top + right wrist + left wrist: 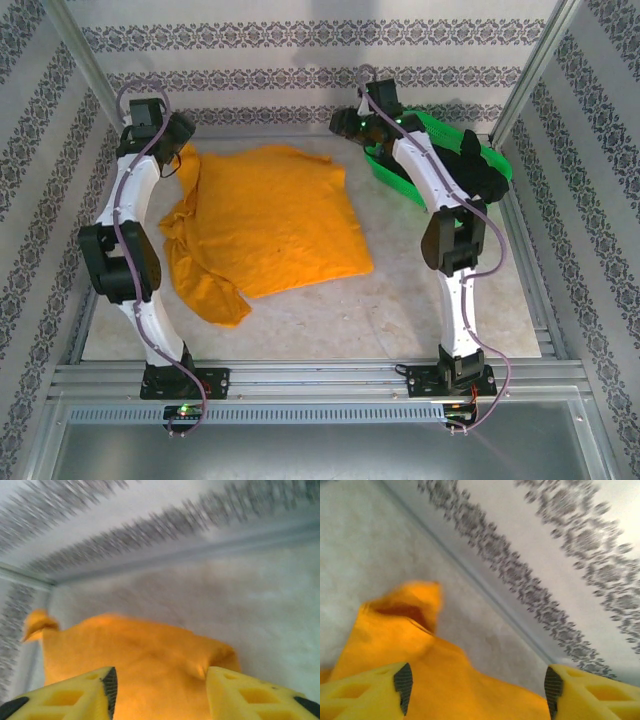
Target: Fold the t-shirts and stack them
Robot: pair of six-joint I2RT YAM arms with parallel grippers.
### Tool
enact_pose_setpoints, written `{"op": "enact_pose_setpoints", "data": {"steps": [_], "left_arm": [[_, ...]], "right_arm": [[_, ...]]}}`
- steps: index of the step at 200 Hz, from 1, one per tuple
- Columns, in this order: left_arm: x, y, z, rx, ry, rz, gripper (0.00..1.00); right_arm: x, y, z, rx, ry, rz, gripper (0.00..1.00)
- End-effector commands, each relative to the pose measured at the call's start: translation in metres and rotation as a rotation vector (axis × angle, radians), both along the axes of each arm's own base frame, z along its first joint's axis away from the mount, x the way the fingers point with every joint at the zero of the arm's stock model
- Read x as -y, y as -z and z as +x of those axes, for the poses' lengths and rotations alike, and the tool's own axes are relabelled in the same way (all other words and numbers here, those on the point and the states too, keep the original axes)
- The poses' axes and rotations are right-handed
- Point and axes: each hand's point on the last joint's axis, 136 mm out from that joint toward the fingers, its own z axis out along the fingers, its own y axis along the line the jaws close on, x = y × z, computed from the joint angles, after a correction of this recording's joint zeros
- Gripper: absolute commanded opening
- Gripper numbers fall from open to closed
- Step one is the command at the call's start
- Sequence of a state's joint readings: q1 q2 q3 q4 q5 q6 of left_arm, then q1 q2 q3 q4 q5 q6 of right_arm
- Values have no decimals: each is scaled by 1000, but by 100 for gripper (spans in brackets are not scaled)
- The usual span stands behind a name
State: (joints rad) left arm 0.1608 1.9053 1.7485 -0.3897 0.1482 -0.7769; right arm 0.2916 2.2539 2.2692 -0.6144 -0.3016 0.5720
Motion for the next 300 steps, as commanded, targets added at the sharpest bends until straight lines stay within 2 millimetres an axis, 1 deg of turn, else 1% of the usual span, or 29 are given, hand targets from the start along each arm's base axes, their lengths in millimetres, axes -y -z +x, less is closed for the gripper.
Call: {"op": "enact_pose_setpoints", "data": {"steps": [1,3,8,10,17,22,32,37,38,48,61,72,80,93,97,106,122,137,158,170,190,210,222,236,244,254,266,285,300], "left_arm": [[17,-56,-15,86,89,27,73],[18,-56,-17,85,93,30,73],[21,-53,-24,67,96,32,73],[22,-54,-27,66,98,34,73],[26,-45,-39,31,99,32,73],[29,-42,-50,17,100,27,72],[35,-31,-72,-19,91,21,70],[38,-25,-84,-37,83,11,69],[38,-26,-86,-35,82,11,69],[46,-8,-110,-83,72,-12,67],[58,13,-142,-144,62,-38,64],[72,31,-165,-190,71,-59,63],[82,40,-180,-213,79,-64,63],[94,54,-201,-250,88,-76,62],[98,58,-207,-260,89,-82,62],[105,67,-219,-285,96,-92,62],[112,76,-233,-305,114,-94,62],[113,79,-243,-327,122,-91,62],[116,81,-251,-347,143,-93,61],[118,80,-254,-350,151,-93,61],[119,77,-257,-336,155,-101,61],[121,70,-257,-316,163,-113,61],[123,64,-256,-290,172,-118,61],[129,55,-253,-241,201,-135,61],[129,53,-255,-237,202,-141,61],[129,53,-259,-250,201,-147,61],[128,57,-267,-291,193,-148,61],[126,66,-281,-357,185,-147,61],[120,74,-292,-410,157,-131,61]], "right_arm": [[8,-35,-25,9,-1,-26,55],[8,-35,-28,9,-3,-29,55],[8,-28,-34,-7,-5,-43,55],[8,-28,-38,-6,-7,-49,55],[9,-20,-49,-19,-6,-63,55],[9,-14,-59,-29,-8,-69,54],[8,1,-81,-54,-14,-77,52],[7,11,-94,-75,-17,-83,52],[7,13,-96,-78,-19,-84,52],[9,34,-123,-128,-27,-106,50],[8,56,-162,-178,-63,-158,49],[7,73,-197,-208,-127,-236,49],[9,85,-220,-223,-177,-321,49],[17,108,-256,-250,-247,-469,49],[19,113,-265,-255,-266,-496,49],[24,131,-286,-291,-306,-536,51],[30,156,-307,-344,-344,-588,53],[32,172,-315,-389,-365,-622,54],[23,189,-313,-425,-388,-639,54],[20,198,-311,-447,-387,-647,53],[15,210,-304,-452,-382,-646,51],[12,217,-305,-488,-386,-653,49],[13,221,-304,-493,-382,-664,47],[18,224,-301,-503,-365,-684,36],[22,224,-298,-510,-343,-687,27],[30,222,-292,-518,-306,-679,12],[44,216,-284,-518,-249,-677,1],[76,208,-272,-535,-152,-690,0],[104,203,-265,-557,-79,-690,0]]}}
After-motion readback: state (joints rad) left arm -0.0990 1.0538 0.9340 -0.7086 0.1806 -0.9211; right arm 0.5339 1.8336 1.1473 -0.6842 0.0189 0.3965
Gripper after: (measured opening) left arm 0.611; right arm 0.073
